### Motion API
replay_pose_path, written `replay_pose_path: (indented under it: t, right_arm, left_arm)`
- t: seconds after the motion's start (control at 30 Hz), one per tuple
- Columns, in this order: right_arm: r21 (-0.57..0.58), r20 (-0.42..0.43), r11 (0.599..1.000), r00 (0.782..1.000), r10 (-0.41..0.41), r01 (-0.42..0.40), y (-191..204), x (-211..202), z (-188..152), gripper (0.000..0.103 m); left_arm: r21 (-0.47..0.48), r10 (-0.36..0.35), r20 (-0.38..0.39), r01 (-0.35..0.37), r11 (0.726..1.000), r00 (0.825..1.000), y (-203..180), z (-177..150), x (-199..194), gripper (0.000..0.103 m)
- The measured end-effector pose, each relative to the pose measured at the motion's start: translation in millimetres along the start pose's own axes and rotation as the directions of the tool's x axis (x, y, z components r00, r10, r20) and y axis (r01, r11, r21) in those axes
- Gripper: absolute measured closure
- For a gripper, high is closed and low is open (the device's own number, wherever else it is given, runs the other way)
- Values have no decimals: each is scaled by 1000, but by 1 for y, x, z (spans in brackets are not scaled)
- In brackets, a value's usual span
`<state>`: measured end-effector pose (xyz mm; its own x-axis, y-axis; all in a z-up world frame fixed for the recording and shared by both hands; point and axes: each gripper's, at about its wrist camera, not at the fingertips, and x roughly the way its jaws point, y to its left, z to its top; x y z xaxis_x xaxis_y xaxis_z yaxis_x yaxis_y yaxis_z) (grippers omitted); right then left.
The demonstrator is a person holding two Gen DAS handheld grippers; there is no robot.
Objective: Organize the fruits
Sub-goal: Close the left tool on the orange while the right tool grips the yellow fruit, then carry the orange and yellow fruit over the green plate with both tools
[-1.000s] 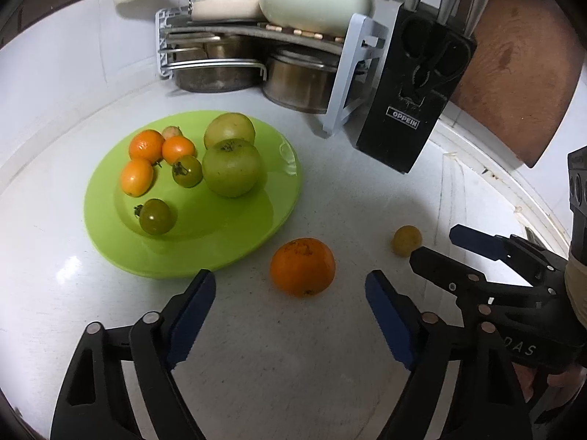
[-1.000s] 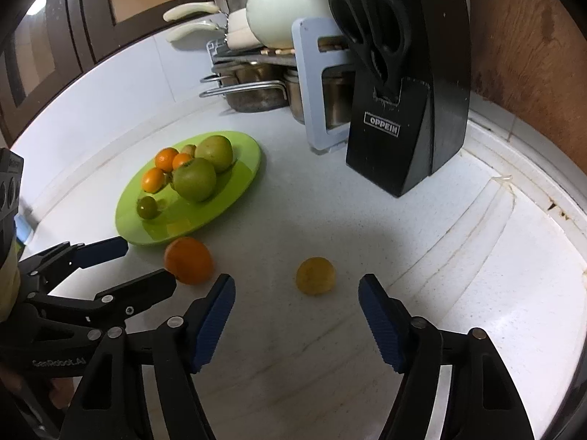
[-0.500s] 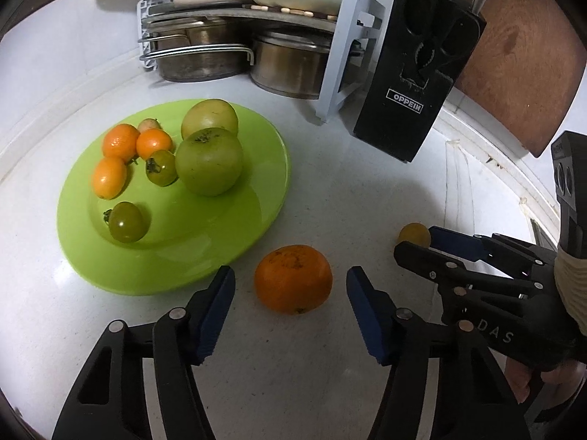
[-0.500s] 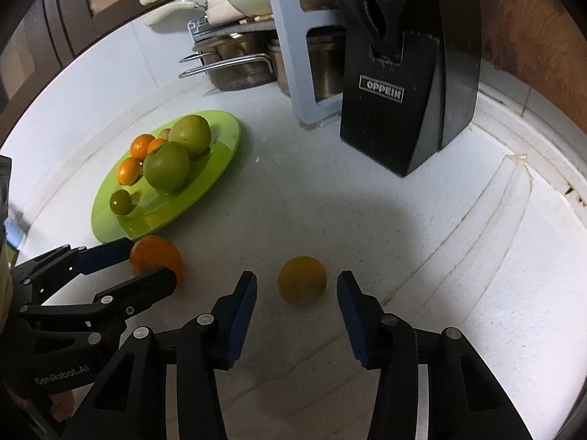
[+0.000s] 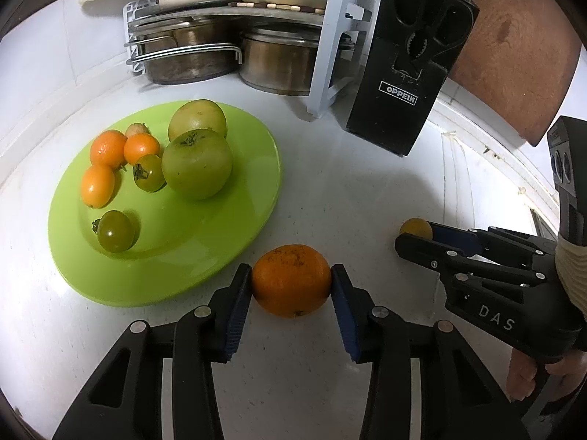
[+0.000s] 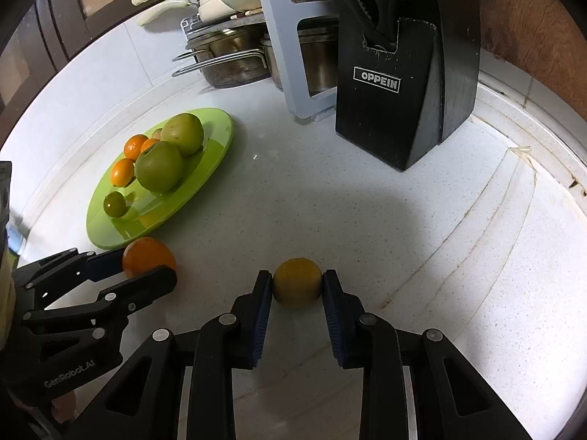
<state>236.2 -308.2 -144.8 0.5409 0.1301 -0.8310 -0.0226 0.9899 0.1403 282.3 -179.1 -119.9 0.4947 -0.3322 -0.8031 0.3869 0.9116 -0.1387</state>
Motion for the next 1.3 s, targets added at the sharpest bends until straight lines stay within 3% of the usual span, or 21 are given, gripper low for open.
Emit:
replay_pose_path:
  t: [0.37,0.77,1.3]
  right_arm:
    - [-2,32,1000,999,10,-10,6,-17,1,74]
    - [-27,94,999,995,34,-32,37,-52,3,74]
    - [-98,180,994,981,71,-54,89,-94,6,74]
  left_arm:
    - [20,-7,38,6,1000,999,-2,-2,-15,61]
    - [17,-26,122,24,1000,992,11,-8,-61,61]
    - [23,-23,266,17,1000,964,31,-13,-129,61]
